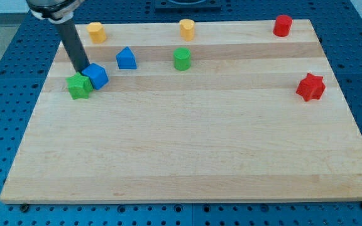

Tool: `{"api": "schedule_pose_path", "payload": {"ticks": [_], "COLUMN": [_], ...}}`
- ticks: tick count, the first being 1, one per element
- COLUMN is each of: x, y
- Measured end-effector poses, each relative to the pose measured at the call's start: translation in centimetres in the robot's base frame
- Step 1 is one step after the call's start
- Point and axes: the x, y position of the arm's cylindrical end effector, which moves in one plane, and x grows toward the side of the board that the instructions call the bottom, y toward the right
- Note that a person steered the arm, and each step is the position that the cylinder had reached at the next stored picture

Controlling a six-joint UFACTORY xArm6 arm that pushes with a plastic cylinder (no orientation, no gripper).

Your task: Move the green circle to the right side of the blue cube

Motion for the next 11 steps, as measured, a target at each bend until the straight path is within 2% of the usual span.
{"api": "schedule_pose_path", "payload": {"ticks": [2, 5, 6, 7, 8, 10, 11], "x": [0.0, -0.1, -2.9, -6.7, -7.9, -6.7, -4.7], "y": [7.3, 21.6, 24.0, 24.1, 23.4, 20.1, 19.0]}}
